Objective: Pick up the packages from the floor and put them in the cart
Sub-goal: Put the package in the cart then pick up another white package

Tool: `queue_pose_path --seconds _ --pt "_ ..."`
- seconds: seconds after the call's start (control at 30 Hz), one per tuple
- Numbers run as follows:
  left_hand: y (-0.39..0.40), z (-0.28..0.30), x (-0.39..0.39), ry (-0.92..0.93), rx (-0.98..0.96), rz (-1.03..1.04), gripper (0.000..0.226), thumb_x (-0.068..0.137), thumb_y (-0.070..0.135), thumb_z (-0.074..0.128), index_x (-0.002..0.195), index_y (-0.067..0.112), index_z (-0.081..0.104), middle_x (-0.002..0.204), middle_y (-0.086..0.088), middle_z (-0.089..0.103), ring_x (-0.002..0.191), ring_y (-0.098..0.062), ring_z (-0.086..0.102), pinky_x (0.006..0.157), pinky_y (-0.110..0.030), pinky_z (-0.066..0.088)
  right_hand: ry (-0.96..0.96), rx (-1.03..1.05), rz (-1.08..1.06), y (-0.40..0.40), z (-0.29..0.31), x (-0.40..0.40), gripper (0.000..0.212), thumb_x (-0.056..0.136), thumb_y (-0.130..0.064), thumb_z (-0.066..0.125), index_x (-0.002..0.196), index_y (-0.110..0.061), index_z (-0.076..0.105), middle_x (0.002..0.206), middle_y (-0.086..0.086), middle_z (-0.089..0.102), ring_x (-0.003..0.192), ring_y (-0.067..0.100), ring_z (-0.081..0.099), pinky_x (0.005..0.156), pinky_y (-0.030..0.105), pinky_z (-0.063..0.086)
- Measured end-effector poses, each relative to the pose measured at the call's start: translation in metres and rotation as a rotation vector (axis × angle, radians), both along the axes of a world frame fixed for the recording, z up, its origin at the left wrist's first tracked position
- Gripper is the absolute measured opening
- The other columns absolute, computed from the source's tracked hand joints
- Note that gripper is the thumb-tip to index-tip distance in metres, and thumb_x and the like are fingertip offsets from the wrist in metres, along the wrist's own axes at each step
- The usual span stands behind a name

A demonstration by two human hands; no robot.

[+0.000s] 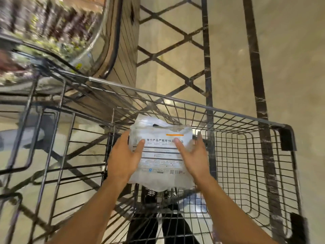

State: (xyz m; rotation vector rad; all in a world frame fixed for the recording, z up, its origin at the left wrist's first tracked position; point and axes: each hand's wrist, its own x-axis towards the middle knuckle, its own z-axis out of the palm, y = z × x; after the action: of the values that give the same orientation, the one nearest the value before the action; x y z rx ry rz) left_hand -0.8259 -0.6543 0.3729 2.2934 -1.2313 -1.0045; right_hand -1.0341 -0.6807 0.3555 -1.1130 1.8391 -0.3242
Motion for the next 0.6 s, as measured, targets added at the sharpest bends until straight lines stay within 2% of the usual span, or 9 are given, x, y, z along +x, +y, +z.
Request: queue_pose_path --seconds 0.03,0.1,0.17,0.27,0.47,0.6 --pt "-0.003 0.014 0.004 -0.041 -0.031 -0.055 0.060 0.093 0.053 0.063 0.145 0.024 0.052 0.137 -0.004 0.064 0.124 -0.029 0.061 0.098 -0.039 0.050 0.052 -0.070 0.038 -0.004 0.017 -0.001 0.106 0.082 -0.079 0.062 0.163 -0.025 0.021 0.166 0.004 0.035 0.151 0.028 0.035 0.119 0.049 0.035" --pt "-0.006 0.046 0.012 -0.164 -0.101 -0.182 0.061 0.096 0.050 0.062 0.146 0.016 0.054 0.144 -0.009 0.060 0.130 -0.032 0.057 0.101 -0.042 0.047 0.156 -0.223 0.167 -0.015 0.050 -0.001 0.094 0.089 -0.071 0.060 0.162 -0.020 0.029 0.165 0.004 0.038 0.151 0.025 0.035 0.117 0.044 0.035" --pt "-0.007 0.080 0.023 -0.323 -0.204 -0.281 0.062 0.093 0.053 0.058 0.140 0.011 0.061 0.141 -0.014 0.062 0.129 -0.035 0.058 0.102 -0.047 0.048 0.192 -0.319 0.314 -0.030 0.087 0.003 0.088 0.091 -0.073 0.055 0.158 -0.020 0.037 0.158 0.004 0.047 0.146 0.026 0.043 0.114 0.042 0.040" --pt "0.003 0.137 0.045 -0.538 -0.316 -0.302 0.064 0.091 0.056 0.053 0.133 0.009 0.066 0.140 -0.018 0.062 0.130 -0.037 0.057 0.102 -0.056 0.050 0.200 -0.433 0.545 -0.050 0.144 0.020 0.083 0.092 -0.073 0.049 0.156 -0.021 0.040 0.154 0.004 0.051 0.141 0.029 0.047 0.107 0.043 0.043" --pt "0.076 0.269 0.103 -0.889 -0.383 -0.167 0.066 0.091 0.061 0.054 0.136 0.014 0.064 0.138 -0.014 0.062 0.126 -0.035 0.058 0.103 -0.052 0.045 0.261 -0.774 0.899 -0.056 0.269 0.093 0.081 0.094 -0.075 0.044 0.158 -0.025 0.039 0.155 0.003 0.051 0.140 0.029 0.047 0.108 0.041 0.041" --pt "0.163 0.347 0.153 -1.035 -0.364 0.083 0.073 0.086 0.066 0.048 0.136 0.015 0.065 0.135 -0.016 0.065 0.124 -0.038 0.061 0.103 -0.055 0.048 0.228 -0.917 1.094 -0.026 0.343 0.166 0.093 0.088 -0.086 0.027 0.160 -0.028 0.033 0.162 0.003 0.044 0.146 0.029 0.043 0.112 0.046 0.043"
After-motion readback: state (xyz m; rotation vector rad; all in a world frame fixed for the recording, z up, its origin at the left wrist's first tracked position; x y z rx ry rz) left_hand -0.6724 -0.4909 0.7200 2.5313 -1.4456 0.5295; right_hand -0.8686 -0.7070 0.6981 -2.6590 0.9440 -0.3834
